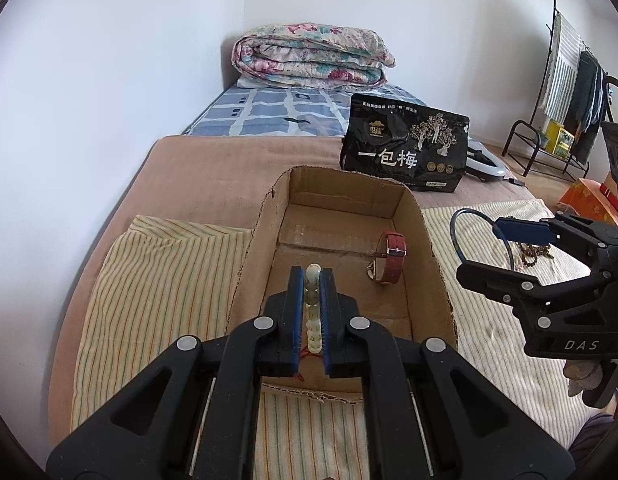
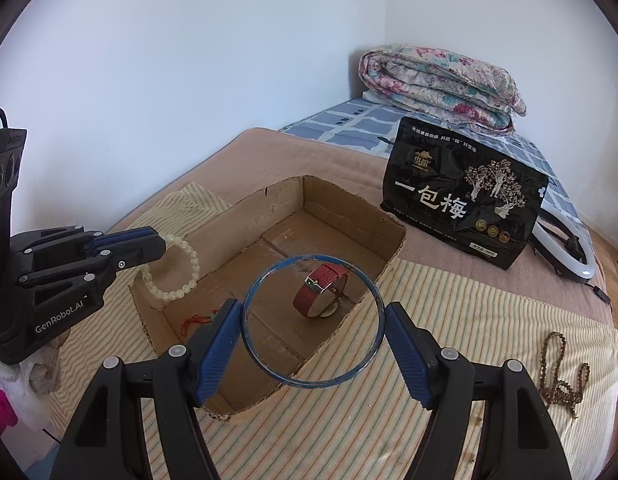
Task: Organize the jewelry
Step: 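Carry the bracelet and bangle over the cardboard box with both tools, then open both grippers to drop the bracelet and bangle into the box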
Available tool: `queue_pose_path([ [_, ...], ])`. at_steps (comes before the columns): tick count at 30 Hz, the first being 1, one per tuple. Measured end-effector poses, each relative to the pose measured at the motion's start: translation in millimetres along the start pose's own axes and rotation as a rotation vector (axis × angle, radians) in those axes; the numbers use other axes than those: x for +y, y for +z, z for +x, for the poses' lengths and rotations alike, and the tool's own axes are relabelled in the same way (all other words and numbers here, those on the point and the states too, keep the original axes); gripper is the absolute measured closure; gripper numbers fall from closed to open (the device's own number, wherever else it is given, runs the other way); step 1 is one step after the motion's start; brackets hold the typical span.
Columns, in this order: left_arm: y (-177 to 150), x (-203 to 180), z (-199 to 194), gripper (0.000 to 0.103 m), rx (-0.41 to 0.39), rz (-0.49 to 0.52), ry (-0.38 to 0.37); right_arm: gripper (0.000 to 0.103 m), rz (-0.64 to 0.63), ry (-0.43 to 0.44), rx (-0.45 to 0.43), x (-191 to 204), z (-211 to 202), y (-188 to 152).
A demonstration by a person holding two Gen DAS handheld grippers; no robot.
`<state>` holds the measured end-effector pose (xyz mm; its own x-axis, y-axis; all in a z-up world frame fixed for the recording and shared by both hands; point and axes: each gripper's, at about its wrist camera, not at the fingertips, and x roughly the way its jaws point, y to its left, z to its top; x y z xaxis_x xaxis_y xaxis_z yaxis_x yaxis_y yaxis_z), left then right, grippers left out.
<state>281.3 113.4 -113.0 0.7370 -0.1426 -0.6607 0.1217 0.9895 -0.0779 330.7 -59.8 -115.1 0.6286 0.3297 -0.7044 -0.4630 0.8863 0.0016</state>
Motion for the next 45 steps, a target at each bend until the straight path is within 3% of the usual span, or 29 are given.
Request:
queue_pose_path([
  [14, -9, 7, 16, 0.098, 0.04, -0.017, 0.005, 0.028, 0.009, 0.039, 0.049, 9, 32, -7],
  [17, -8, 6, 16, 0.098, 0.046, -0.014, -0.003, 0.021, 0.014, 0.028, 0.044, 8, 32, -6],
  [34, -8, -1, 3, 0.098, 0.043, -0.023, 0.0, 0.019, 0.026, 0.021, 0.004, -1, 1, -10],
  [45, -3, -24, -11, 0.098, 0.034, -0.015, -0.015, 0.019, 0.061, -0.016, -0.034, -34, -35, -21],
])
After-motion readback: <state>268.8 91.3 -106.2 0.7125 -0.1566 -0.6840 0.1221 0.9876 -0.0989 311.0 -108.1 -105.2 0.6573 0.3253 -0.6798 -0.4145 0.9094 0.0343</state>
